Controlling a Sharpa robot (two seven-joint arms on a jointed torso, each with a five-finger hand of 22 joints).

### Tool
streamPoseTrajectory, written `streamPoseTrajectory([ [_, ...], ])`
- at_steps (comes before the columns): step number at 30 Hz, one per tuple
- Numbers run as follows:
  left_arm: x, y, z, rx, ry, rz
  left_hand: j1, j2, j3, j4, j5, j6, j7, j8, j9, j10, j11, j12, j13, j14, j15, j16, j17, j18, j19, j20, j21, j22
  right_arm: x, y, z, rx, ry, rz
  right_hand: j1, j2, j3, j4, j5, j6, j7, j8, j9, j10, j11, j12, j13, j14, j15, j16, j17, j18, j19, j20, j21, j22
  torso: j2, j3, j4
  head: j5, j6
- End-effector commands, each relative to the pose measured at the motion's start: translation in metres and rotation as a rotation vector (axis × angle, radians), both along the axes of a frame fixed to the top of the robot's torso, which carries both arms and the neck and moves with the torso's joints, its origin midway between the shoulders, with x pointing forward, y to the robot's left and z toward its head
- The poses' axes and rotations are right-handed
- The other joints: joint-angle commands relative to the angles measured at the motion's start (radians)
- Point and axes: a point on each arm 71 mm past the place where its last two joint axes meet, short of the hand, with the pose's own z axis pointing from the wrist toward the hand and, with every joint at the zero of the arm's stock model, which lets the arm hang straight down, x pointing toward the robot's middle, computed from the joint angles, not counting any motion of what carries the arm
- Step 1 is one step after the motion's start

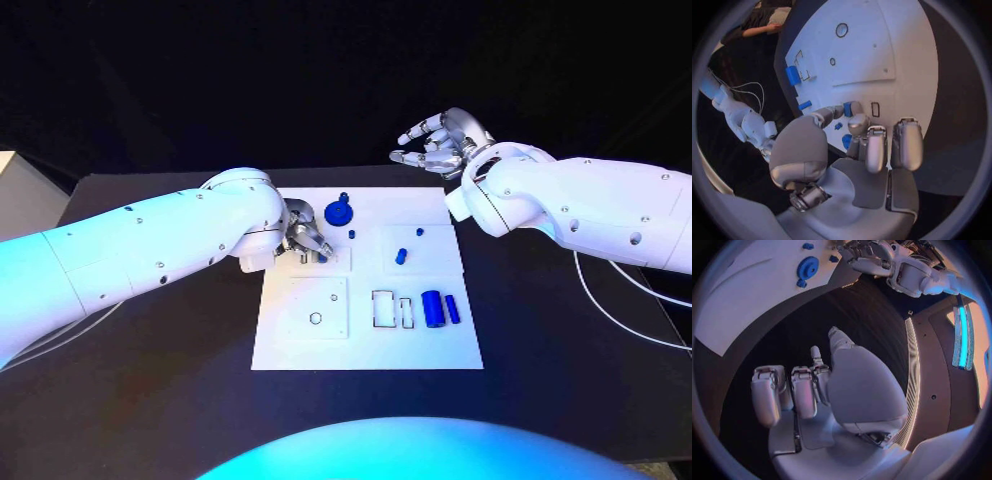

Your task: Assemble the parts on the task board

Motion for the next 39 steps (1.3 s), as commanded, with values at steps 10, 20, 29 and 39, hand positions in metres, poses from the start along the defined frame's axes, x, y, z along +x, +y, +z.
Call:
streamPoseTrajectory([
  [10, 0.0008, 0.0019, 0.0000, -0.008, -0.009, 0.005, -0.013, -0.004, -0.052, 0.033, -0.004, 0.004, 0.009, -0.008, -0.002, -0.005, -0.001, 0.001, 0.005, 0.106, -0.005, 0.003, 0.263, -0.012, 0.004, -0.001, -0.005, 0.018, -0.0008, 0.0007, 0.0000, -0.005, -0.002, 0.017, -0.012, -0.003, 0.006, 0.003, 0.001, -0.011, 0.001, 0.003, -0.002, -0.005, 0.000, -0.006, 0.155, 0.080, -0.006, -0.005, 0.167, 0.011, 0.074, -0.002, -0.005, 0.215, 0.002, -0.0003, -0.0005, -0.001, 0.001],
  [20, 0.0018, 0.0061, 0.0003, -0.006, -0.017, 0.014, -0.011, -0.006, -0.072, 0.046, -0.005, 0.007, 0.008, -0.008, -0.001, -0.002, -0.001, 0.005, 0.011, 0.106, -0.005, 0.003, 0.263, -0.013, 0.005, -0.001, -0.005, 0.019, -0.0010, 0.0000, 0.0001, -0.006, -0.003, 0.017, -0.012, -0.003, 0.006, 0.003, 0.001, -0.011, 0.001, 0.003, -0.002, -0.005, 0.000, -0.006, 0.155, 0.080, -0.006, -0.005, 0.167, 0.011, 0.074, -0.002, -0.005, 0.215, 0.001, -0.0008, 0.0000, -0.001, 0.000],
  [29, 0.0014, 0.0064, 0.0010, -0.017, -0.025, 0.015, -0.001, -0.018, -0.160, 0.106, -0.145, 0.013, 0.008, -0.015, -0.002, -0.001, -0.001, 0.006, 0.015, 0.106, -0.004, 0.003, 0.263, -0.013, 0.005, -0.001, -0.006, 0.019, -0.0009, -0.0002, 0.0000, -0.006, -0.003, 0.017, -0.013, -0.004, 0.006, 0.003, 0.000, -0.012, 0.001, 0.003, -0.002, -0.005, 0.000, -0.006, 0.155, 0.079, -0.006, -0.006, 0.166, 0.011, 0.074, -0.002, -0.005, 0.215, 0.000, -0.0007, -0.0006, -0.001, 0.000],
  [39, -0.0001, 0.0076, 0.0031, -0.049, -0.038, 0.026, 0.026, -0.019, -0.231, 0.164, -0.256, 0.017, 0.009, -0.021, -0.001, 0.001, 0.000, 0.008, 0.020, 0.106, -0.004, 0.003, 0.263, -0.013, 0.007, 0.000, -0.006, 0.022, -0.0007, -0.0001, -0.0003, -0.006, -0.003, 0.017, -0.014, -0.004, 0.006, 0.003, -0.001, -0.013, 0.001, 0.004, -0.002, -0.005, 0.000, -0.006, 0.155, 0.079, -0.006, -0.006, 0.166, 0.011, 0.074, -0.002, -0.005, 0.215, 0.000, -0.0007, 0.0002, 0.000, 0.003],
])
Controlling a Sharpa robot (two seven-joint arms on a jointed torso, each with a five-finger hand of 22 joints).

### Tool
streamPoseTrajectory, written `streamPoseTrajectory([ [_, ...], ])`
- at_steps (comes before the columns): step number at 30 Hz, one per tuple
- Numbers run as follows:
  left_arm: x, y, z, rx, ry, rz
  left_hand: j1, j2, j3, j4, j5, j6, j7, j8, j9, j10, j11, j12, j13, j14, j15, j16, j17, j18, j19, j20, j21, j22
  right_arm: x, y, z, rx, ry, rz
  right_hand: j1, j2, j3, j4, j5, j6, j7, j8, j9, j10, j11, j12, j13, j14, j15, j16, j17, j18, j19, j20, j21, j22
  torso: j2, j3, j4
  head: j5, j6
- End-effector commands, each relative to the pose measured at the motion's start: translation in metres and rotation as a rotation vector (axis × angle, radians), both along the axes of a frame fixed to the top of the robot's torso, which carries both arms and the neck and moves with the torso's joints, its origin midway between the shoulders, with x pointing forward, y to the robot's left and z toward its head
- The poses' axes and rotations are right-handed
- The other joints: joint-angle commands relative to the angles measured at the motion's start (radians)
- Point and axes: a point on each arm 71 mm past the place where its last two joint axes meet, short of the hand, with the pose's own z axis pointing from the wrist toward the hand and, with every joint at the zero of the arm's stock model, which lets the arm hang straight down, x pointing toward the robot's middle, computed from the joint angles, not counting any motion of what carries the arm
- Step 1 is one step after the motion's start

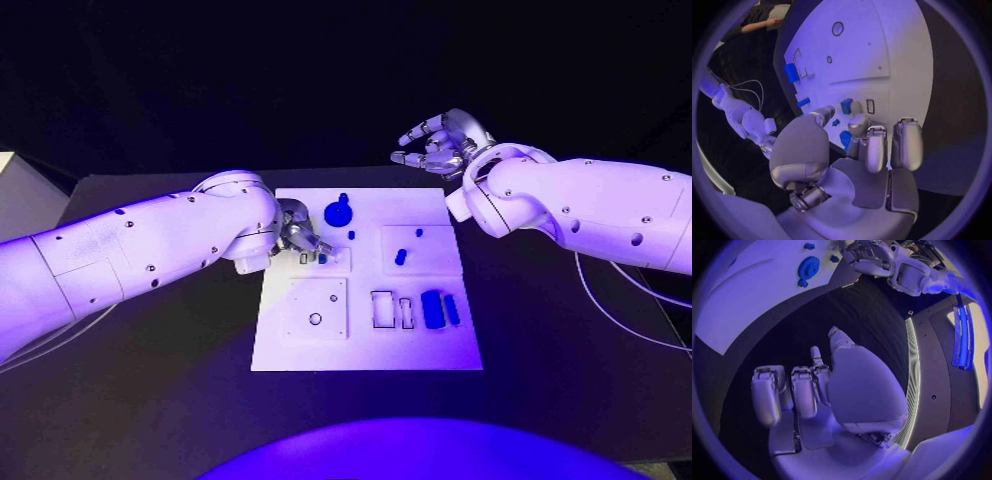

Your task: Assemble the parts on the task board

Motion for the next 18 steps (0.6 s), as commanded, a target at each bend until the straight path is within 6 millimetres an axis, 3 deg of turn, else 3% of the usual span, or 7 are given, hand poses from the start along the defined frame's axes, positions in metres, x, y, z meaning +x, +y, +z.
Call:
streamPoseTrajectory([
  [1, -0.001, -0.001, 0.003, -0.037, -0.017, 0.003, 0.004, 0.002, -0.010, -0.001, -0.008, 0.007, -0.003, -0.006, 0.000, 0.001, 0.000, 0.005, 0.002, 0.106, -0.004, 0.003, 0.263, -0.013, 0.007, 0.000, -0.006, 0.022, 0.000, 0.002, 0.000, -0.005, -0.003, 0.019, -0.010, 0.000, 0.004, 0.000, -0.001, -0.006, 0.001, 0.004, -0.001, -0.005, 0.000, -0.006, 0.155, 0.079, -0.006, -0.006, 0.165, 0.011, 0.074, -0.002, -0.005, 0.215, -0.001, -0.0001, 0.0003, 0.002, 0.001],
  [9, 0.001, 0.006, 0.015, -0.074, -0.036, 0.024, 0.013, 0.008, -0.013, -0.004, -0.007, 0.004, -0.003, -0.007, 0.000, -0.005, 0.000, -0.002, -0.008, 0.106, -0.004, 0.003, 0.263, -0.012, 0.005, -0.001, -0.008, 0.019, 0.000, 0.001, -0.001, -0.006, -0.001, 0.018, -0.010, 0.000, 0.004, 0.000, -0.001, -0.006, 0.001, 0.004, -0.001, -0.005, 0.000, -0.006, 0.155, 0.079, -0.006, -0.006, 0.165, 0.011, 0.074, -0.002, -0.005, 0.215, -0.001, 0.0007, -0.0002, 0.002, 0.008],
  [18, 0.010, 0.023, 0.039, -0.148, -0.040, 0.071, 0.108, 0.033, -0.010, -0.008, 0.009, -0.046, 0.015, -0.014, 0.009, -0.074, 0.016, -0.052, -0.083, 0.094, 0.009, -0.015, 0.234, 0.000, -0.034, 0.008, -0.036, -0.035, 0.001, -0.002, -0.002, -0.007, 0.000, 0.012, -0.010, 0.000, 0.004, 0.000, -0.001, -0.006, 0.001, 0.004, -0.001, -0.005, 0.000, -0.006, 0.155, 0.079, -0.006, -0.006, 0.165, 0.011, 0.074, -0.002, -0.005, 0.215, -0.001, 0.0012, -0.0003, 0.002, 0.025],
])
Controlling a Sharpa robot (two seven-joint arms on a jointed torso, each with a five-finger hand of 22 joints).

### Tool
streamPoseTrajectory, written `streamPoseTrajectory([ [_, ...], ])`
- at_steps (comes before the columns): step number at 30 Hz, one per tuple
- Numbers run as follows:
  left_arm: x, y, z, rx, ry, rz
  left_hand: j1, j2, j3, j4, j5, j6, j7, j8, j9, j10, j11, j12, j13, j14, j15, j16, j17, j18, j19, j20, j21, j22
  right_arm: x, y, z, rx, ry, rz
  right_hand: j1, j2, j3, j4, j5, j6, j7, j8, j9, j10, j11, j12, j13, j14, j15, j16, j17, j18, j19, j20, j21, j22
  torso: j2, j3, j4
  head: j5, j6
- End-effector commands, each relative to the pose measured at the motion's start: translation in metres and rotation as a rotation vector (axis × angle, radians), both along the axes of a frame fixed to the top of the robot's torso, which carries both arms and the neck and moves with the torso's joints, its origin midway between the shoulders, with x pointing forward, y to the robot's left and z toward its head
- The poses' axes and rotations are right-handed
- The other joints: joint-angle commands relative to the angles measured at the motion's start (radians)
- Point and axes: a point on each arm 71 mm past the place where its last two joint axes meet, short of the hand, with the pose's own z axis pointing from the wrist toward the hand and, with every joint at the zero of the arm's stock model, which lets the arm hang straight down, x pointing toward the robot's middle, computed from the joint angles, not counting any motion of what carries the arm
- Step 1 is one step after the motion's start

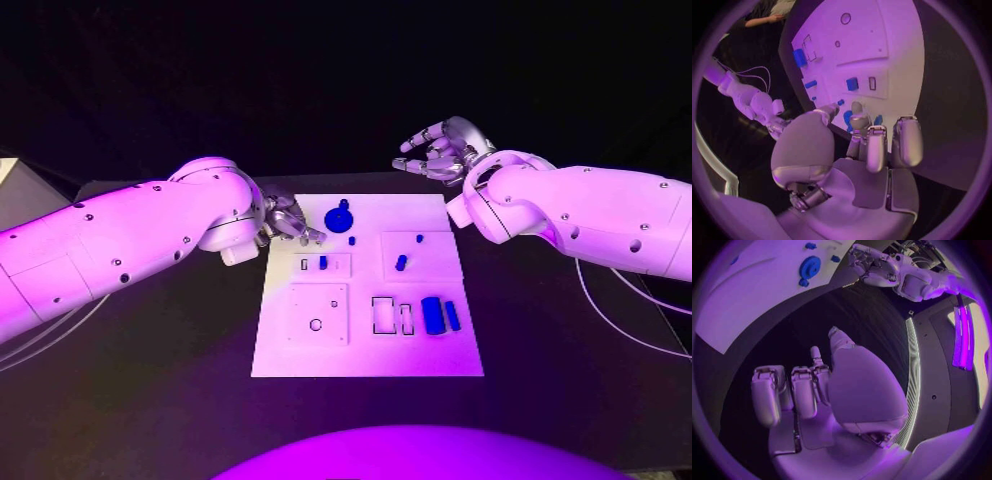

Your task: Assemble the parts on the task board

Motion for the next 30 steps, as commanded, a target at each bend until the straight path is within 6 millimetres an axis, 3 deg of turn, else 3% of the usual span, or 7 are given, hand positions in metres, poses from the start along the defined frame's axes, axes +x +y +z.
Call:
streamPoseTrajectory([
  [1, 0.002, 0.002, 0.009, -0.060, 0.013, 0.008, 0.023, 0.002, 0.004, 0.000, 0.007, -0.020, 0.006, -0.008, 0.001, -0.035, 0.005, -0.026, -0.039, 0.089, 0.012, -0.014, 0.223, 0.002, -0.018, 0.005, -0.014, -0.019, 0.000, 0.001, 0.000, -0.005, -0.002, 0.018, -0.010, 0.000, 0.004, 0.000, -0.001, -0.006, 0.001, 0.004, -0.001, -0.006, 0.000, -0.006, 0.155, 0.079, -0.006, -0.006, 0.165, 0.011, 0.074, -0.002, -0.005, 0.215, 0.001, 0.0003, -0.0002, 0.001, 0.009],
  [6, 0.013, 0.014, 0.023, -0.095, 0.004, 0.035, 0.039, 0.000, 0.005, 0.003, 0.007, -0.071, 0.031, -0.033, -0.007, -0.122, 0.027, -0.094, -0.137, 0.071, 0.031, -0.038, 0.185, 0.009, -0.043, 0.018, -0.033, -0.050, 0.001, -0.001, -0.001, -0.006, -0.001, 0.015, -0.010, 0.000, 0.004, 0.000, -0.001, -0.006, 0.001, 0.004, -0.001, -0.006, 0.000, -0.006, 0.155, 0.079, -0.006, -0.006, 0.165, 0.011, 0.074, -0.002, -0.005, 0.215, 0.001, 0.0001, 0.0011, 0.003, 0.019],
  [8, 0.019, 0.019, 0.026, -0.104, -0.002, 0.051, 0.044, 0.001, 0.007, 0.003, 0.007, -0.102, 0.050, -0.065, -0.031, -0.179, 0.044, -0.139, -0.202, 0.061, 0.045, -0.051, 0.164, 0.014, -0.059, 0.030, -0.045, -0.073, 0.001, -0.001, -0.001, -0.006, -0.001, 0.014, -0.010, 0.000, 0.004, 0.000, -0.001, -0.006, 0.001, 0.004, -0.001, -0.006, 0.000, -0.006, 0.155, 0.079, -0.006, -0.006, 0.165, 0.011, 0.074, -0.002, -0.005, 0.215, 0.002, -0.0003, 0.0011, 0.005, 0.023],
  [11, 0.026, 0.023, 0.027, -0.106, -0.015, 0.067, 0.055, 0.001, 0.008, 0.003, 0.007, -0.135, 0.069, -0.100, -0.061, -0.216, 0.060, -0.157, -0.236, 0.058, 0.060, -0.052, 0.161, 0.014, -0.061, 0.043, -0.047, -0.074, 0.001, -0.002, -0.001, -0.007, -0.001, 0.013, -0.010, 0.000, 0.004, 0.000, -0.001, -0.006, 0.001, 0.004, -0.001, -0.006, 0.000, -0.006, 0.155, 0.079, -0.006, -0.006, 0.165, 0.011, 0.074, -0.002, -0.005, 0.215, 0.004, -0.0010, 0.0004, 0.008, 0.030],
  [19, 0.044, 0.029, 0.026, -0.077, -0.050, 0.090, 0.061, 0.001, 0.008, 0.002, 0.007, -0.136, 0.072, -0.107, -0.072, -0.209, 0.064, -0.144, -0.225, 0.064, 0.064, -0.045, 0.172, 0.011, -0.051, 0.048, -0.041, -0.060, 0.002, -0.001, -0.001, -0.007, -0.002, 0.014, -0.010, 0.000, 0.004, 0.000, -0.001, -0.006, 0.001, 0.004, -0.001, -0.006, 0.000, -0.006, 0.155, 0.079, -0.006, -0.006, 0.165, 0.011, 0.074, -0.002, -0.005, 0.215, 0.008, -0.0025, -0.0006, 0.016, 0.038],
  [30, 0.053, 0.027, 0.014, -0.011, -0.002, 0.094, 0.050, 0.008, 0.001, 0.006, 0.004, -0.105, 0.067, -0.095, -0.086, -0.185, 0.061, -0.113, -0.200, 0.074, 0.063, -0.032, 0.191, 0.007, -0.034, 0.051, -0.027, -0.036, 0.001, 0.000, -0.001, -0.006, -0.002, 0.018, -0.013, 0.001, 0.005, 0.000, -0.005, -0.008, 0.002, 0.005, -0.001, -0.006, 0.000, -0.006, 0.155, 0.079, -0.006, -0.006, 0.165, 0.011, 0.074, -0.002, -0.005, 0.215, 0.020, -0.0051, -0.0026, 0.022, 0.039],
])
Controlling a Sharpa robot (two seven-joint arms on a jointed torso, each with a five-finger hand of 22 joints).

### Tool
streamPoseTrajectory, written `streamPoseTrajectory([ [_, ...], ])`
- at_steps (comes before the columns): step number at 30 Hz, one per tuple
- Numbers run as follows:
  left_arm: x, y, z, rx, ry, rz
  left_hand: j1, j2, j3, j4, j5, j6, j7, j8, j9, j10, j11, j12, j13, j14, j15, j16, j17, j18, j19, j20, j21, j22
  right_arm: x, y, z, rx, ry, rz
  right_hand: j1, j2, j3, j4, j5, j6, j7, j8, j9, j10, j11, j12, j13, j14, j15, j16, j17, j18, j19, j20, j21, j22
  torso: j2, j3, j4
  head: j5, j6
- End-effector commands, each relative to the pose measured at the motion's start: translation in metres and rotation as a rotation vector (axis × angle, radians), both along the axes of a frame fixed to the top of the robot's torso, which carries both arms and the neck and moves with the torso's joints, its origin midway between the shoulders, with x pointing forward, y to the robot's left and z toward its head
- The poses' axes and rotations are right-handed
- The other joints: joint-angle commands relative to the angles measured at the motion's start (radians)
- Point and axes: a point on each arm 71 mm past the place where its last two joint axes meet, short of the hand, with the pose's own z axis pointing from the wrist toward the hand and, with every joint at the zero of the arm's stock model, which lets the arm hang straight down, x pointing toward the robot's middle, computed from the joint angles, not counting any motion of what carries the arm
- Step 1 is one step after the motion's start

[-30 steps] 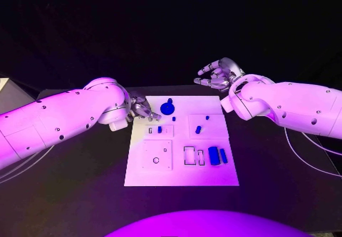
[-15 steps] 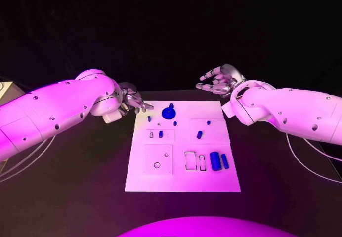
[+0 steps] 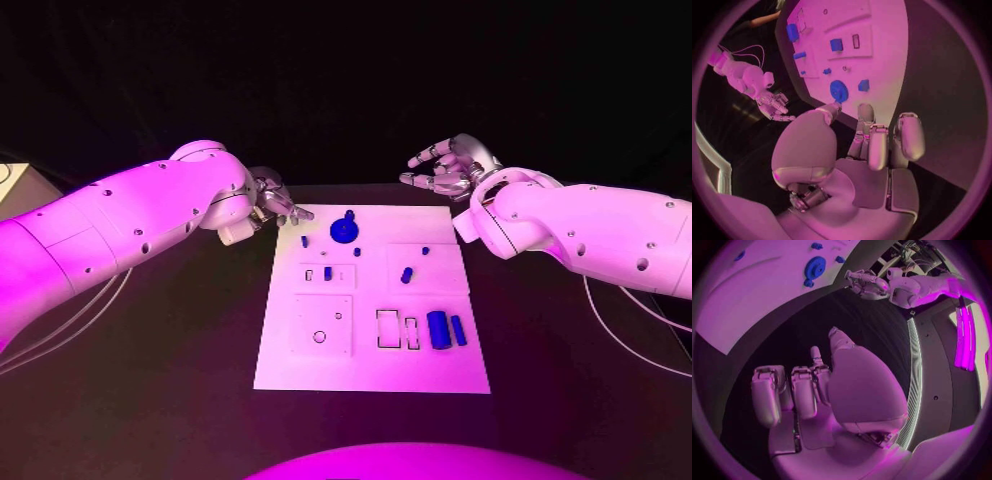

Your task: Assemble the parts on the task board

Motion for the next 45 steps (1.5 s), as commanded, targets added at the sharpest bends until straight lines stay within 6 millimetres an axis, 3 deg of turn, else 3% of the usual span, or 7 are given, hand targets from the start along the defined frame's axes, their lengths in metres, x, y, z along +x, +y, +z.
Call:
streamPoseTrajectory([
  [1, 0.001, -0.002, -0.004, 0.033, 0.037, -0.035, -0.006, 0.006, -0.004, 0.003, -0.001, 0.012, -0.002, 0.009, -0.001, 0.010, -0.002, 0.008, 0.003, 0.074, 0.005, 0.008, 0.192, 0.007, 0.008, -0.001, 0.007, 0.004, -0.001, 0.002, 0.000, -0.003, -0.004, 0.022, -0.009, -0.004, 0.005, 0.000, -0.005, -0.008, 0.002, 0.005, -0.001, -0.006, 0.000, -0.006, 0.154, 0.079, -0.006, -0.006, 0.166, 0.011, 0.074, -0.002, -0.005, 0.215, 0.006, -0.0014, -0.0004, 0.002, 0.000],
  [13, 0.005, -0.002, -0.017, 0.061, 0.075, -0.023, -0.020, 0.015, -0.010, 0.003, -0.002, 0.027, -0.008, 0.024, 0.001, 0.020, -0.007, 0.021, 0.013, 0.078, 0.001, 0.012, 0.199, 0.005, 0.014, -0.003, 0.012, 0.013, -0.002, 0.003, 0.001, -0.001, -0.006, 0.025, -0.009, -0.004, 0.005, 0.000, -0.005, -0.008, 0.002, 0.005, -0.001, -0.006, 0.000, -0.006, 0.154, 0.079, -0.006, -0.006, 0.166, 0.011, 0.074, -0.002, -0.005, 0.215, 0.006, -0.0009, -0.0015, 0.001, -0.001],
  [22, 0.005, -0.005, -0.019, 0.049, 0.081, -0.025, -0.024, 0.018, -0.012, 0.002, -0.002, 0.035, -0.012, 0.034, 0.005, 0.028, -0.010, 0.030, 0.021, 0.081, -0.002, 0.016, 0.205, 0.003, 0.019, -0.005, 0.016, 0.021, -0.001, 0.004, 0.001, -0.001, -0.007, 0.026, -0.009, -0.004, 0.005, 0.000, -0.005, -0.008, 0.002, 0.005, -0.001, -0.006, 0.000, -0.006, 0.154, 0.079, -0.006, -0.006, 0.166, 0.011, 0.074, -0.002, -0.005, 0.215, 0.004, -0.0003, 0.0005, 0.000, -0.004],
  [45, 0.001, -0.011, -0.025, 0.059, 0.119, -0.059, -0.009, 0.027, -0.007, -0.002, -0.001, 0.045, -0.023, 0.053, 0.015, 0.042, -0.020, 0.041, 0.028, 0.084, -0.010, 0.021, 0.212, 0.001, 0.025, -0.012, 0.022, 0.032, -0.001, 0.005, 0.001, -0.001, -0.007, 0.027, -0.009, -0.003, 0.007, -0.001, -0.004, -0.010, 0.002, 0.007, -0.001, -0.006, 0.000, -0.006, 0.154, 0.079, -0.006, -0.007, 0.165, 0.011, 0.074, -0.002, -0.006, 0.214, 0.006, -0.0008, -0.0013, -0.003, -0.007],
])
